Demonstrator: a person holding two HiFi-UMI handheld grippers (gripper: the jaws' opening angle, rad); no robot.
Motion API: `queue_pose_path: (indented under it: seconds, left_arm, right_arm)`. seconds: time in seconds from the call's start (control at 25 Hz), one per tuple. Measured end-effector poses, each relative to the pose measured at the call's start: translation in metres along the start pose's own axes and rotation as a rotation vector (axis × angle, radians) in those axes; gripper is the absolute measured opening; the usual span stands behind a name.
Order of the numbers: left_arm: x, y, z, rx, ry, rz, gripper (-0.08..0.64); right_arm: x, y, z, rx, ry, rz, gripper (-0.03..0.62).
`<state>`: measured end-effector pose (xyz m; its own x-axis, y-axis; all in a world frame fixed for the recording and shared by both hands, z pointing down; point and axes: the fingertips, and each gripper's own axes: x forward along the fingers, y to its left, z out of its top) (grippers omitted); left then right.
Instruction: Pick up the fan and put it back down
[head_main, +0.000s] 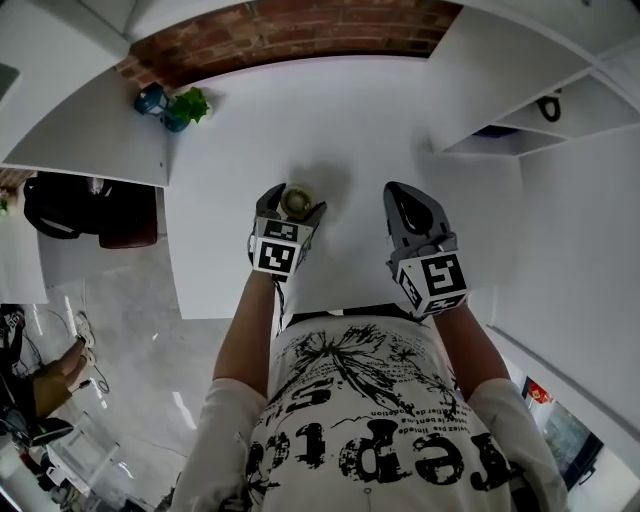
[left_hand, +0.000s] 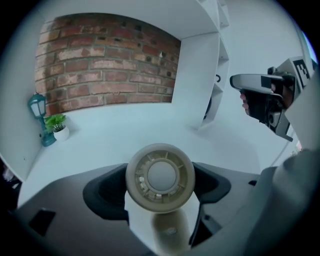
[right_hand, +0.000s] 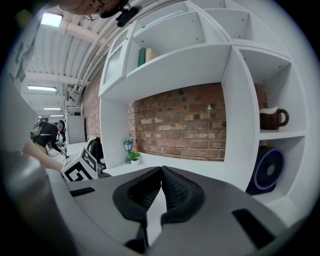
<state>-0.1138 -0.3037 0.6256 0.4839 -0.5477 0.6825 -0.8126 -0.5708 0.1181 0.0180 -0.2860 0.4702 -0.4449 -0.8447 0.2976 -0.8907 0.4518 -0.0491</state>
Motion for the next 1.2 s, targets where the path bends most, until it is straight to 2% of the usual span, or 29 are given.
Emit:
queue_pose_path:
  seconds: [0.28,0.4,0.52,0.88,1.04,1.2]
  left_arm:
    - [0.029,-0.001,-0.026,-0.024,0.146,-0.046,0.379]
    - [0.036,0.005,-0.040,-0.029,0.229,-0.035,0.379]
    - [0.043,0.009,-0.051,-0.043,0.271,-0.021,0.379]
    - [0.050,0.010,-0.055,-0.011,0.298,0.032,0.379]
    - [0.045,0.009,-0.042,-0.043,0.225,0.025,0.379]
    - [0.027,0.008,-0.027,-0.030,0.183,0.030,0.380]
  right_arm:
    - [0.016,-0.007,-0.018,0.038,0.034,-0.010,0.015]
    - [0.021,-0.005,-0.022,0.045,0.051,-0.005,0.014]
    - [0.025,-0.004,-0.026,0.050,0.063,-0.001,0.014]
    - [0.029,-0.006,-0.036,0.039,0.092,0.007,0.015]
    - [0.031,-0.007,-0.029,0.024,0.081,0.011,0.015]
    - [0.025,-0.002,-0.022,0.026,0.072,0.009,0.015]
